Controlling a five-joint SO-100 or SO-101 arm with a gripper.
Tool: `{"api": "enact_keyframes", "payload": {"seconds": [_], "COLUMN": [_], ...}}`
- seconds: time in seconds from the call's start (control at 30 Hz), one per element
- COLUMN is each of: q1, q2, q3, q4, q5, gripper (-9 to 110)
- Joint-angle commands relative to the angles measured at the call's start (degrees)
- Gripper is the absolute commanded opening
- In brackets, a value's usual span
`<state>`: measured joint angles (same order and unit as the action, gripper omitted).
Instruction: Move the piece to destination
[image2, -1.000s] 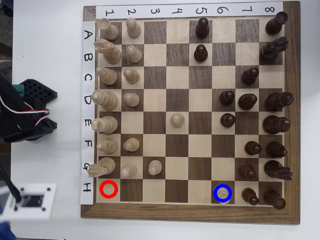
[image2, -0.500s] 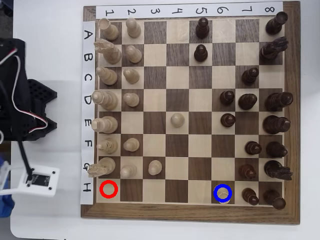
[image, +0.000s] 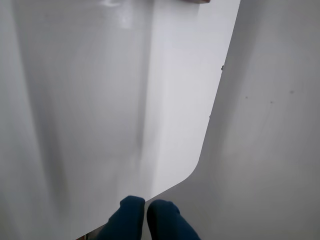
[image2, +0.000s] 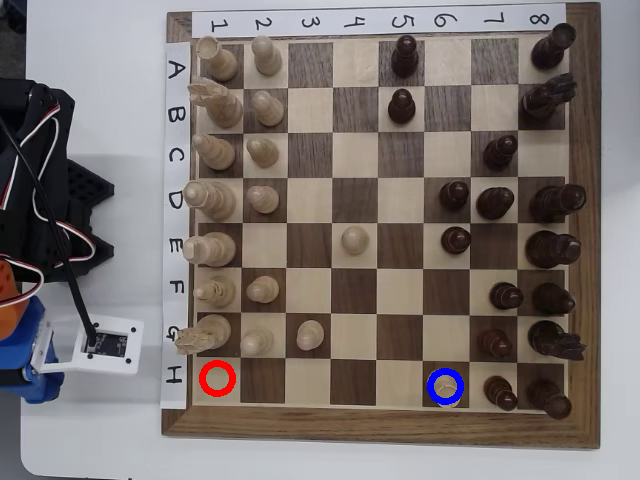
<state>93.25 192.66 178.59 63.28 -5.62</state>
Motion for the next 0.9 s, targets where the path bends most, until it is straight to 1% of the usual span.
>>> {"api": "enact_keyframes", "payload": {"seconds": [0.0, 0.87], "q1": [1.14, 1.32], "q2": [3.60, 3.60], "q3": [0.35, 0.44], "q4": [-0.44, -0.88], "q5": [1.32, 2.11], "gripper": [0, 0]}}
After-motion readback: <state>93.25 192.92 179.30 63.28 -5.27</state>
